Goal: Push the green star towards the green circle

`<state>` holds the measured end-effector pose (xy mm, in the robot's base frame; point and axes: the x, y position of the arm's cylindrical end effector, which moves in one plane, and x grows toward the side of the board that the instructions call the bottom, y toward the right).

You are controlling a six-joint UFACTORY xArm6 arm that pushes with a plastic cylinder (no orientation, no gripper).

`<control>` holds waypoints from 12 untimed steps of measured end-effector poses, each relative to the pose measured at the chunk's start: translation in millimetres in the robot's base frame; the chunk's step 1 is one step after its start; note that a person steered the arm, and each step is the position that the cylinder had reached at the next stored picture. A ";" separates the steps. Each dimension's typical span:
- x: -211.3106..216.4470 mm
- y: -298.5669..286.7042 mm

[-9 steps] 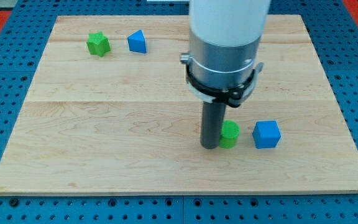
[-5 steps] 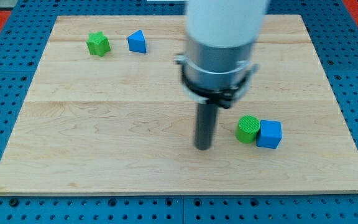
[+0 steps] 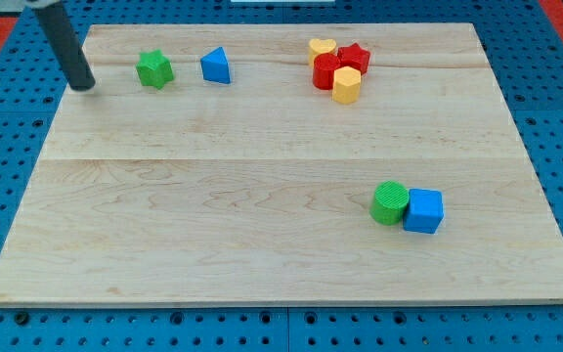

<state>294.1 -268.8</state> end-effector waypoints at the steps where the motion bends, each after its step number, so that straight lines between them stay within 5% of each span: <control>1: -55.6 0.0; 4: -52.1 65.6; 12: 116.4 172.3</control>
<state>410.5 -96.6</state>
